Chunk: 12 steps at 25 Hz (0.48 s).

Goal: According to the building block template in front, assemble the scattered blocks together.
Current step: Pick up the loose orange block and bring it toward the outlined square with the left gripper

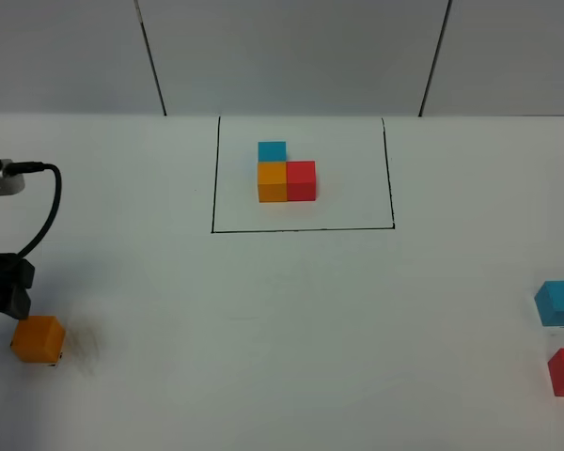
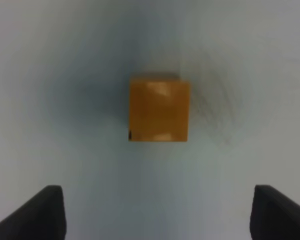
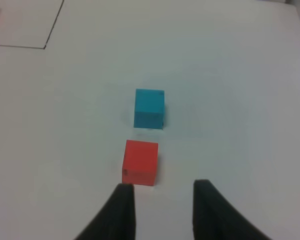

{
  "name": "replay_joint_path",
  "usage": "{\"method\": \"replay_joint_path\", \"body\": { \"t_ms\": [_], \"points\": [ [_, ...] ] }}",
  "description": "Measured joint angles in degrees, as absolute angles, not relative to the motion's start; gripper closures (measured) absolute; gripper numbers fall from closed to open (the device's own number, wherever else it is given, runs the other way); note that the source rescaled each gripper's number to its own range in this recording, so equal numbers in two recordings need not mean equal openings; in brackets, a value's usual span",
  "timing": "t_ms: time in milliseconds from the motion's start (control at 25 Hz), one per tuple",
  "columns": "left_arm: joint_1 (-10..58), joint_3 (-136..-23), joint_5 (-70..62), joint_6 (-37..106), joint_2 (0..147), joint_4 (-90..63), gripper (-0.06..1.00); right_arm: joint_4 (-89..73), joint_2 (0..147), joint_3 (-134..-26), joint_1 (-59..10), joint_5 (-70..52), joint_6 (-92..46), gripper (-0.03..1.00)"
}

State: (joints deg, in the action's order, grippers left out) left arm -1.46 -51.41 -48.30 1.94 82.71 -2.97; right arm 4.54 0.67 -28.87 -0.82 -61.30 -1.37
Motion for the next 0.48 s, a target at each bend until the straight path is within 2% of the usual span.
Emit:
{"method": "replay_joint_path", "body": {
  "t_ms": [480],
  "points": [
    [-1.5,-51.5,-43.9,2.4,90.3,-3.0,0.29,4.5,0.7,-28.9,-0.8,-61.3,-1.4,0.96]
  ]
}}
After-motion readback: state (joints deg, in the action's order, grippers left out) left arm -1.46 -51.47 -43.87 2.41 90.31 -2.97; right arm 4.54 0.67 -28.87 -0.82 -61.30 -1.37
